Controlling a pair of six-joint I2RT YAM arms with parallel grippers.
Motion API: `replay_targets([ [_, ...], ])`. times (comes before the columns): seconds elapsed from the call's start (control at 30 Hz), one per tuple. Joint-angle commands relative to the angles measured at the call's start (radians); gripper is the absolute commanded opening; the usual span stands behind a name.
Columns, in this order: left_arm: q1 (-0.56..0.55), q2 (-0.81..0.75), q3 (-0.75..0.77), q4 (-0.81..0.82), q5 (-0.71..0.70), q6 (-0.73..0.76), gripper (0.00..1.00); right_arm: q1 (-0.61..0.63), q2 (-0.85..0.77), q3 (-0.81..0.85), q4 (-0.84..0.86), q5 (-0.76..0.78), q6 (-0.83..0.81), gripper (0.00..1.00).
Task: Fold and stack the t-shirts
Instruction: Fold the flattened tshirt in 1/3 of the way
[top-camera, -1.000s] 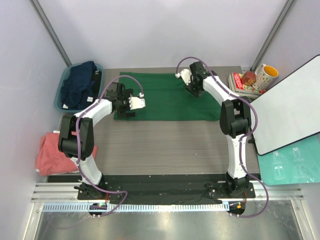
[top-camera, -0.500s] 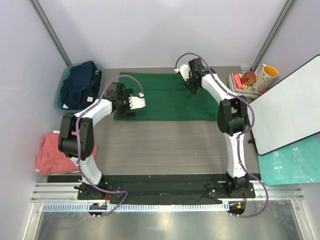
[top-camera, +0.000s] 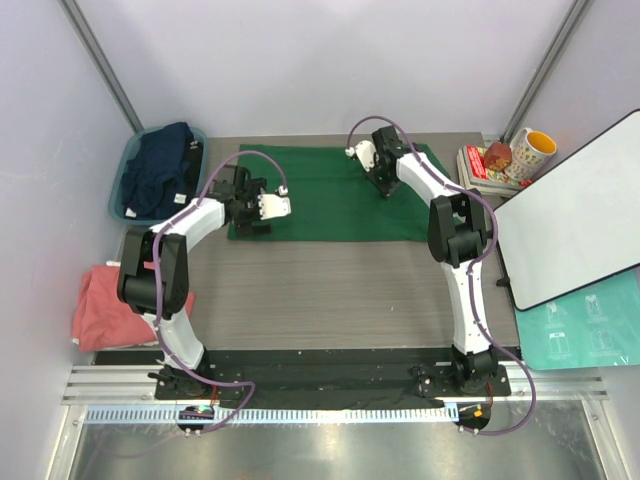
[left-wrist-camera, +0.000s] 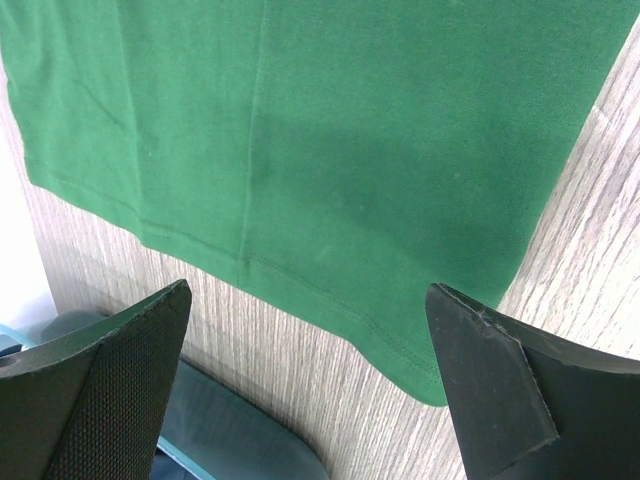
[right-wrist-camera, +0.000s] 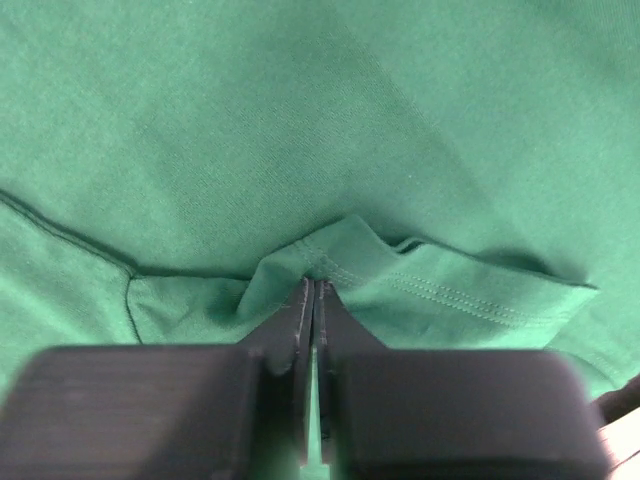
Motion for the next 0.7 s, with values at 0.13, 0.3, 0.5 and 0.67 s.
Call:
replay_targets([
  [0.13, -0.002, 0.010, 0.035, 0.036, 0.023, -0.003, 1.00, 0.006, -0.086, -0.001, 0.015, 0.004, 0.007, 0.01],
  [0.3, -0.002, 0.002, 0.028, 0.035, 0.021, -0.003, 1.00, -0.025, -0.209, -0.120, 0.070, -0.009, 0.156, 0.01],
  [0.5, -0.002, -0.004, 0.022, 0.035, 0.027, -0.010, 1.00, -0.066, -0.313, -0.234, 0.105, -0.009, 0.221, 0.01],
  [0.67, -0.004, -0.002, 0.026, 0.035, 0.029, -0.012, 1.00, -0.078, -0.326, -0.268, 0.105, -0.009, 0.218, 0.01],
])
